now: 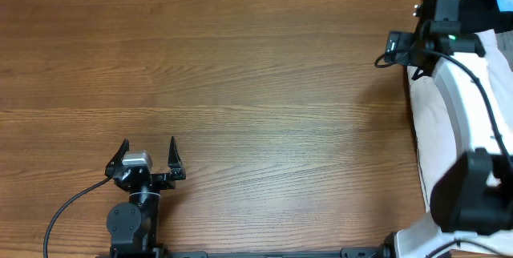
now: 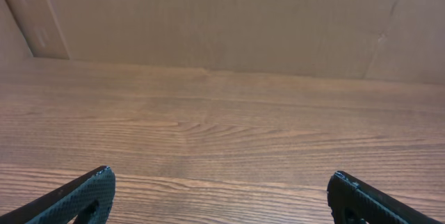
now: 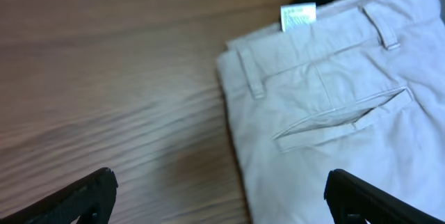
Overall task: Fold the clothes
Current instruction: 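Move the right gripper over the beige pants on the clothes stack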
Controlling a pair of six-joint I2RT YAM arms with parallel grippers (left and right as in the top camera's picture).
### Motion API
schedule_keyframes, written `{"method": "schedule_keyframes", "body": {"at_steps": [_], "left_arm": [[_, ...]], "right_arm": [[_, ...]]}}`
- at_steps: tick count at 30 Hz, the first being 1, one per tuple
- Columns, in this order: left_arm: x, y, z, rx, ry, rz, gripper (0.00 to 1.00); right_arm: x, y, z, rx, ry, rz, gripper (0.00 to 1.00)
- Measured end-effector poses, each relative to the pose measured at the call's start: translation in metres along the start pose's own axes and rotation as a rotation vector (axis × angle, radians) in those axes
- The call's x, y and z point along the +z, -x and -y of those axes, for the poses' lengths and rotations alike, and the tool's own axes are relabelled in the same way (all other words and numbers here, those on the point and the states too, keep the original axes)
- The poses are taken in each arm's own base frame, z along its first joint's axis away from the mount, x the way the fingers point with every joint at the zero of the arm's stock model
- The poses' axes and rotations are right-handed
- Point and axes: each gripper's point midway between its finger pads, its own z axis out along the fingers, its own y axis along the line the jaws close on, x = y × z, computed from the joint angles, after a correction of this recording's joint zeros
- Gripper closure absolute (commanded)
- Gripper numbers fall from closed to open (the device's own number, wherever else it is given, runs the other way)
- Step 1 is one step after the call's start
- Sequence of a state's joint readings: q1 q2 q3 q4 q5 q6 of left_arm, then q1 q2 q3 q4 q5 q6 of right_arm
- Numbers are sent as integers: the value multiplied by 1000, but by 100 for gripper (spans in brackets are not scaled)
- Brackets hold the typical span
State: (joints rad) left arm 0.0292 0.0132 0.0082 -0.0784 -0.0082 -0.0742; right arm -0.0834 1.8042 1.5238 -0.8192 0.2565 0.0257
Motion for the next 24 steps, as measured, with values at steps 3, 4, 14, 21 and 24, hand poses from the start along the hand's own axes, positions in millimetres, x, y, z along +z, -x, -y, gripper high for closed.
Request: {"method": "schedule_keyframes", "body": {"at_steps": [3, 4, 14, 21, 24], "left_arm": [[0, 0, 0, 0, 0, 0, 0], [0, 0, 0, 0, 0, 0, 0], [0, 0, 0, 0, 0, 0, 0], [0, 0, 0, 0, 0, 0, 0], [0, 0, 0, 0, 0, 0, 0]], "right_arm": [[30, -10, 3, -24, -57, -51, 1], [40, -15, 3, -34, -73, -71, 1], [107, -40, 14, -100, -253, -146, 4], [128, -43, 21, -135, -350, -142, 5], [130, -40, 25, -142, -392, -130, 9]]}}
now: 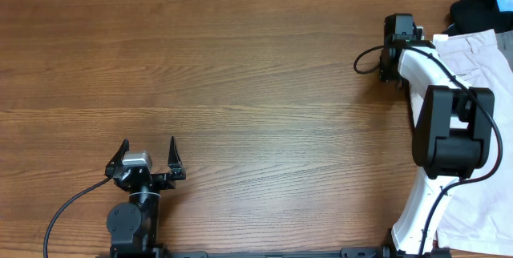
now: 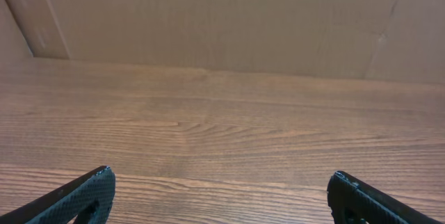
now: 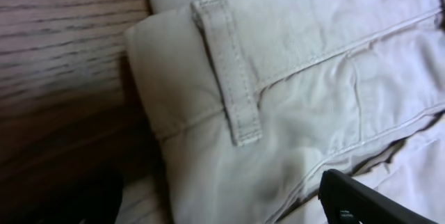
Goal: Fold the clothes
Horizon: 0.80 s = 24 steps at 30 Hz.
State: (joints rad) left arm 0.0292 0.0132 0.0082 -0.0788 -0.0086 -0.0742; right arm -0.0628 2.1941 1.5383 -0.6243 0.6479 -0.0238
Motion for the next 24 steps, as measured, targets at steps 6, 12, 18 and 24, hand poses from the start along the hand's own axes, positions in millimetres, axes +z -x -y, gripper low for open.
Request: {"method": "schedule_keyframes", "body": {"at_steps": [6, 12, 18, 24], "left_arm": [[0, 0, 0, 0, 0, 0, 0], [0, 0, 0, 0, 0, 0, 0], [0, 0, 0, 0, 0, 0, 0], [0, 0, 0, 0, 0, 0, 0]], "right_arm": [[7, 3, 3, -4, -52, 9, 39], [16, 0, 1, -4, -73, 3, 66], [18, -1, 0, 4, -76, -1, 90], [12, 2, 4, 44, -78, -14, 96]]}}
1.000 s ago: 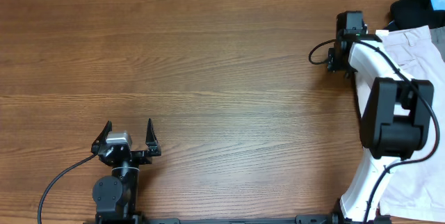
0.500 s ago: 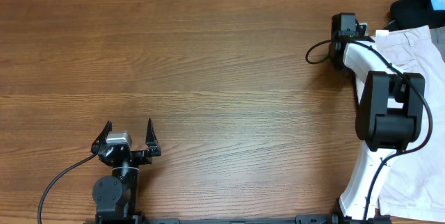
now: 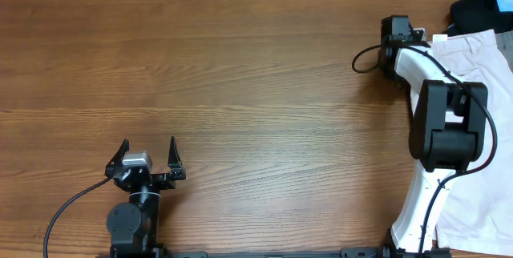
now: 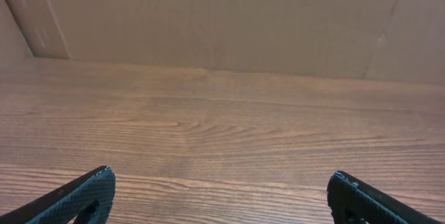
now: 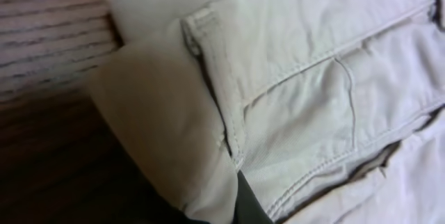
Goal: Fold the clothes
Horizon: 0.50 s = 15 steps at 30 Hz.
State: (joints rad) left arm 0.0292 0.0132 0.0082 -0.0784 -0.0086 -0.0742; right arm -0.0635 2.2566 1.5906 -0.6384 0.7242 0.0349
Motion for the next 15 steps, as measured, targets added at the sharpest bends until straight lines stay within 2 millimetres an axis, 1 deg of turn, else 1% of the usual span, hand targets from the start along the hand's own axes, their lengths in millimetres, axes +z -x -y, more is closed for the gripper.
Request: {"method": "schedule_keyframes", "body": {"at_steps": [6, 9, 10, 11, 13, 15], "left_arm": [[0, 0, 0, 0, 0, 0, 0], [0, 0, 0, 0, 0, 0, 0], [0, 0, 0, 0, 0, 0, 0], [0, 0, 0, 0, 0, 0, 0], [0, 0, 0, 0, 0, 0, 0], [0, 0, 0, 0, 0, 0, 0]], "right_arm": [[-9, 8, 6, 43, 2, 2, 96], [-17, 13, 13, 58, 4, 12, 96], [-20, 15, 15, 66, 5, 18, 95], [-22, 17, 17, 73, 5, 24, 91], [-26, 21, 21, 87, 5, 34, 82], [-28, 22, 22, 90, 5, 37, 82]]}}
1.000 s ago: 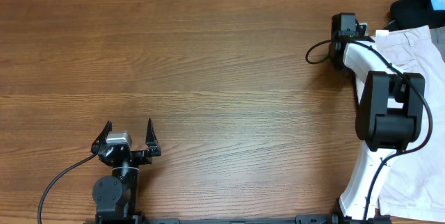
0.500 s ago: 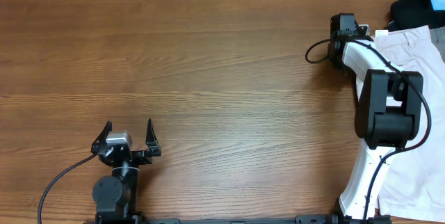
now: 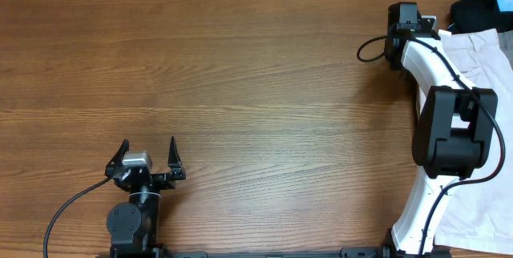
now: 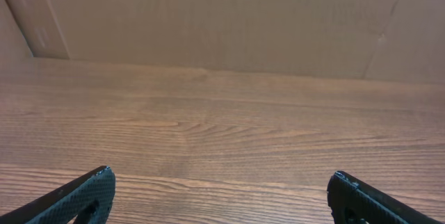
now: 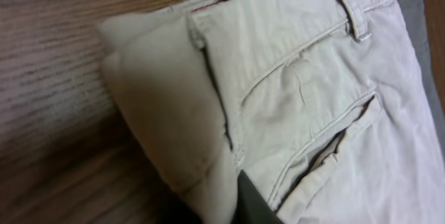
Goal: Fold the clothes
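Beige trousers (image 3: 474,46) lie at the table's far right edge, waistband toward the back, with a back pocket and a white label showing in the right wrist view. My right gripper (image 3: 401,19) is at the waistband's left corner and is shut on a bunched fold of the beige cloth (image 5: 174,120); one dark finger (image 5: 254,200) presses against it. My left gripper (image 3: 149,159) rests open near the front left of the table (image 3: 240,90), far from the trousers, with only bare wood between its fingertips (image 4: 94,186).
A dark garment (image 3: 474,8) and a bit of blue cloth lie behind the trousers at the back right corner. A cardboard wall (image 4: 222,15) stands along the table's far edge. The right arm's white links (image 3: 437,74) lie over the trousers.
My right gripper, still shut on the waistband corner, has shifted slightly toward the back right and sits higher; more of the trousers and the white label now show. The left arm has not moved.
First my right gripper hung open above the trousers' waistband. Then it was low at the waistband's left corner, jaws still apart around the cloth. Then it was shut on a fold of that corner, and now holds it a little higher. The left gripper stayed open throughout.
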Controlling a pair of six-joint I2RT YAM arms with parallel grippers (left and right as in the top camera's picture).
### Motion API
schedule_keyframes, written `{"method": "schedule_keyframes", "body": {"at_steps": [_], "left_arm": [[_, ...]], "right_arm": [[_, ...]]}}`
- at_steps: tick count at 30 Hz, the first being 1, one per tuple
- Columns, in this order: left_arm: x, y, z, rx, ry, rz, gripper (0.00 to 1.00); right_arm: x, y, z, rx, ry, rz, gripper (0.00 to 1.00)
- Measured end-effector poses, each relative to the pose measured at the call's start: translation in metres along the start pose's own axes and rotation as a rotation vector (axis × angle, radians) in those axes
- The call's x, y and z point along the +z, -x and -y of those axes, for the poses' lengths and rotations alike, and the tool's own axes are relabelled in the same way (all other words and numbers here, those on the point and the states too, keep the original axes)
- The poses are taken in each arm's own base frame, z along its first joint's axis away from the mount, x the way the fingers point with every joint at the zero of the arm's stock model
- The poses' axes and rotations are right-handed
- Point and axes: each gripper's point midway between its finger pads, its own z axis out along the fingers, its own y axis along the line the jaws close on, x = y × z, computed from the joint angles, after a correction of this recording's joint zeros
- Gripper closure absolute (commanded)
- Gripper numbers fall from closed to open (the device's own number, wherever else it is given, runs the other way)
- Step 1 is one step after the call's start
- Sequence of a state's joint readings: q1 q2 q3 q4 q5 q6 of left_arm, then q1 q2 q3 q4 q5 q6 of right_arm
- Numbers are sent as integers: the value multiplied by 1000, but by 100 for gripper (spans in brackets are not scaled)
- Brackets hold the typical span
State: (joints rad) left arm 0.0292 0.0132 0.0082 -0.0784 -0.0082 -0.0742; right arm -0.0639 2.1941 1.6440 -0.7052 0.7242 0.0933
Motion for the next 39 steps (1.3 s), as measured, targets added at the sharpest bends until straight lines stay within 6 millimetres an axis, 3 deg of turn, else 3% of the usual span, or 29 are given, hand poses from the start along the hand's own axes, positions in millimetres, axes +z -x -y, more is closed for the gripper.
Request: {"method": "schedule_keyframes", "body": {"at_steps": [4, 7, 9, 11, 17, 32, 33, 36, 39], "left_arm": [[0, 0, 0, 0, 0, 0, 0], [0, 0, 0, 0, 0, 0, 0], [0, 0, 0, 0, 0, 0, 0], [0, 0, 0, 0, 0, 0, 0], [0, 0, 0, 0, 0, 0, 0], [0, 0, 0, 0, 0, 0, 0], [0, 0, 0, 0, 0, 0, 0], [0, 0, 0, 0, 0, 0, 0], [0, 0, 0, 0, 0, 0, 0]], "right_arm": [[0, 1, 0, 5, 3, 1, 82], [-1, 1, 0, 8, 3, 0, 76], [-1, 1, 0, 6, 3, -1, 80], [-1, 0, 0, 4, 3, -1, 91], [-1, 1, -1, 9, 4, 0, 96], [-1, 1, -2, 11, 14, -2, 82], [-1, 1, -2, 11, 14, -2, 82], [-1, 1, -2, 9, 14, -2, 96], [-1, 1, -2, 10, 15, -2, 92]]}}
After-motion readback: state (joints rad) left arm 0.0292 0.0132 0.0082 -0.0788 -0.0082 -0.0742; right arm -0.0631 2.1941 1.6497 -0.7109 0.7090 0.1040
